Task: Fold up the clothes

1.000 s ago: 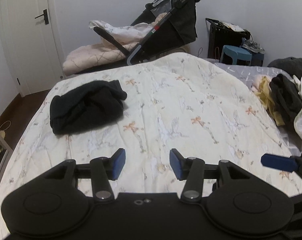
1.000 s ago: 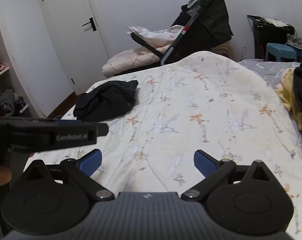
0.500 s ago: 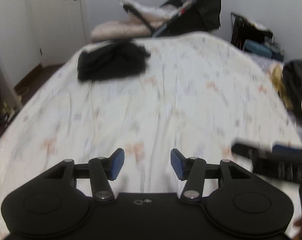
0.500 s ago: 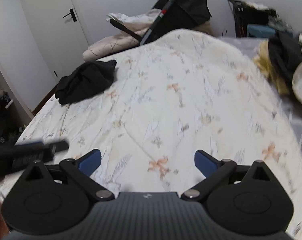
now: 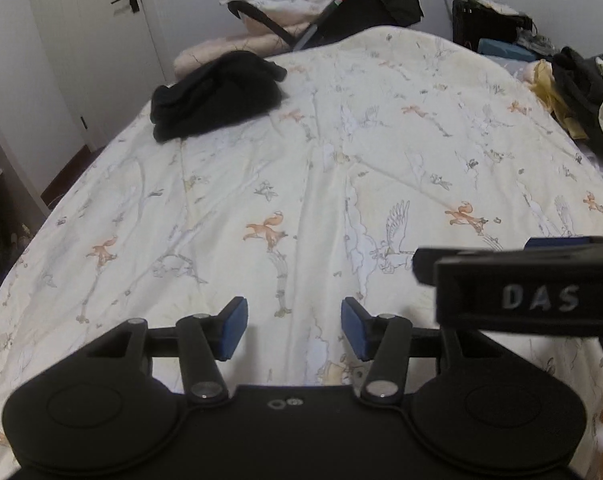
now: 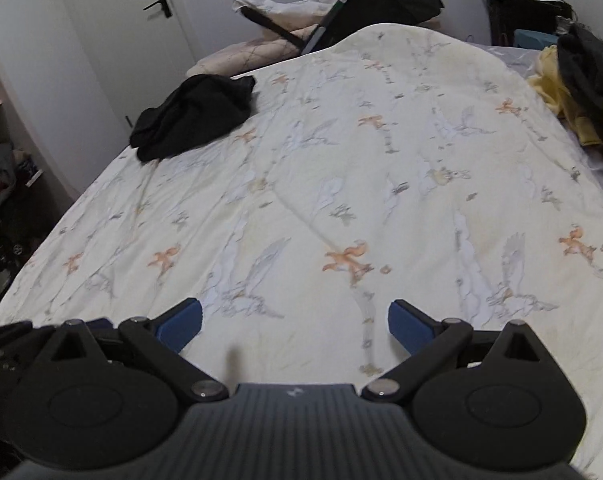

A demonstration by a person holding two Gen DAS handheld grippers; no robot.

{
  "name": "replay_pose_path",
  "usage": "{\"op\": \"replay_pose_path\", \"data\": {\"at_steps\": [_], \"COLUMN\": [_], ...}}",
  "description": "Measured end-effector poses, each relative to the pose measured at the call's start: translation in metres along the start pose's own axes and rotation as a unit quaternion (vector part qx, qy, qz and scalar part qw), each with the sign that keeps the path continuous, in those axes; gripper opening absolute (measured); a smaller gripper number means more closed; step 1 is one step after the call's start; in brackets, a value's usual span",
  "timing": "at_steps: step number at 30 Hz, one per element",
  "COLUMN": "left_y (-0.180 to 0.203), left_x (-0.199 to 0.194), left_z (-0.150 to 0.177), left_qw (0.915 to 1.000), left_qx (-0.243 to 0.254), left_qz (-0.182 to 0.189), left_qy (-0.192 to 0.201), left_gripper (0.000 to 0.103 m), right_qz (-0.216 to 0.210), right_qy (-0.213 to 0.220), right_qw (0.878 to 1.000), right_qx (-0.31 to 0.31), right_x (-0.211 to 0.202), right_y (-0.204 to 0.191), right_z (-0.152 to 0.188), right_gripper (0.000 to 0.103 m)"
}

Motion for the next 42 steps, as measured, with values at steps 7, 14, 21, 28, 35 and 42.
{"op": "replay_pose_path", "data": {"at_steps": [7, 14, 21, 28, 35, 42], "left_y": [-0.022, -0.016, -0.014, -0.022, -0.024, -0.025], "left_x": [0.015, 0.019, 0.016, 0.02, 0.023, 0.022], "left_z": [0.017, 0.032, 0.037, 0.036, 0.032, 0.033], "left_qw": [0.9998, 0.9959, 0.9942, 0.9948, 0.9945, 0.994], "left_qx": [-0.004, 0.042, 0.017, -0.025, -0.033, -0.045], "left_qz": [0.017, 0.009, -0.002, 0.014, 0.03, 0.029], "left_qy": [0.008, 0.08, 0.106, 0.098, 0.094, 0.095], "left_gripper": [0.055, 0.056, 0.057, 0.058, 0.058, 0.057], "right_qz": [0.034, 0.102, 0.102, 0.099, 0.089, 0.084], "right_qy": [-0.005, 0.012, 0.055, 0.032, 0.025, 0.024], "right_qw": [0.999, 0.995, 0.993, 0.995, 0.996, 0.996], "right_qx": [-0.01, 0.004, -0.016, -0.004, 0.015, 0.027], "right_x": [0.011, 0.018, 0.016, 0.012, 0.011, 0.01], "right_y": [-0.022, -0.015, -0.013, -0.011, -0.008, -0.008], "right_z": [0.015, 0.041, 0.052, 0.045, 0.045, 0.044], "right_gripper": [0.101, 0.102, 0.103, 0.103, 0.103, 0.103]}}
Point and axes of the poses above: each gripper's, at about its wrist camera, not at the fingertips, and x roughly the way its jaws point, y to its right, z to its underside, the point moved 8 cm from there along x, roughly the way its jaws point, and after that the axes turned 8 degrees about x, right-handed, at the moved point
